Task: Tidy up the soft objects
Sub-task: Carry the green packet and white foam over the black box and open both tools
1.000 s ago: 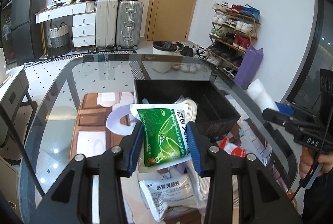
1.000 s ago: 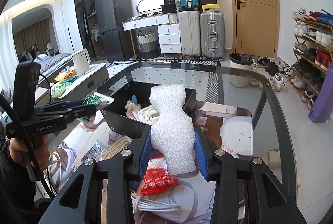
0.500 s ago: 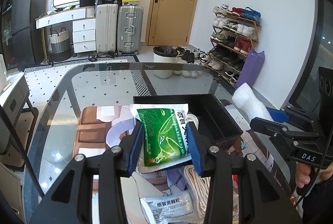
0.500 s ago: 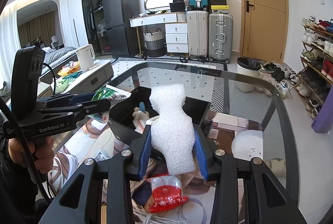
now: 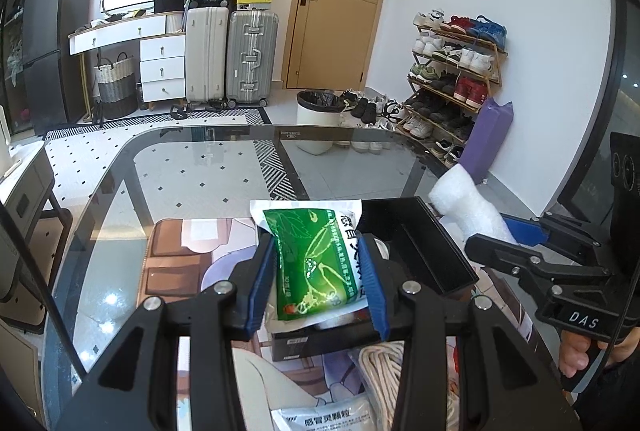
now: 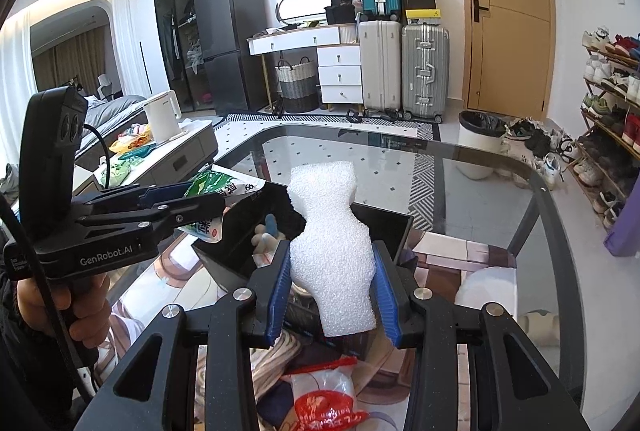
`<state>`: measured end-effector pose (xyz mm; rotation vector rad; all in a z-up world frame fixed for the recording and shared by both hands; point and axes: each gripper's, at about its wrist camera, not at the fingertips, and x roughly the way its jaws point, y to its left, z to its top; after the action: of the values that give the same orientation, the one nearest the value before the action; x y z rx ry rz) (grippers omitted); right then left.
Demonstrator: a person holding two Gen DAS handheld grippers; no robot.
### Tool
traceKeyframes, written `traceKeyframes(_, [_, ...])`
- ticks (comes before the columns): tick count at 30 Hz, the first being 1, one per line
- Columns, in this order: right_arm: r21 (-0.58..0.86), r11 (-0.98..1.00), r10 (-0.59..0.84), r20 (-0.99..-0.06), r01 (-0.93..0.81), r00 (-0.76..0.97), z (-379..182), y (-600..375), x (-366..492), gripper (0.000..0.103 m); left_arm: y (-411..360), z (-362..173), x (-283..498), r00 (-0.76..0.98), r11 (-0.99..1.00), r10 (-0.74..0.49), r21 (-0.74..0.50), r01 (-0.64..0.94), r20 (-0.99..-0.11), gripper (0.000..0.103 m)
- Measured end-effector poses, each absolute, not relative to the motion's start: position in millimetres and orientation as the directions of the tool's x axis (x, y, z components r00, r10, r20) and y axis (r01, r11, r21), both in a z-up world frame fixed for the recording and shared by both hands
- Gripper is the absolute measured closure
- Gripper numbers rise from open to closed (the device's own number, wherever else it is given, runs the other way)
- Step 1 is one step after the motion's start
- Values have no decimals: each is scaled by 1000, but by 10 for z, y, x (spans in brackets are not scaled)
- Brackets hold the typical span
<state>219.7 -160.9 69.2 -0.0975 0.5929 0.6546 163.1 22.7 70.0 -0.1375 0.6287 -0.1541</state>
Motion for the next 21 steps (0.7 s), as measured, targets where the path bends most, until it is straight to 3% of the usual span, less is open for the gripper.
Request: traceKeyframes(21, [128, 790, 544, -597, -600, 589, 401, -1310, 2503, 64, 101, 511, 1846, 778, 979, -193, -163, 118, -597, 63])
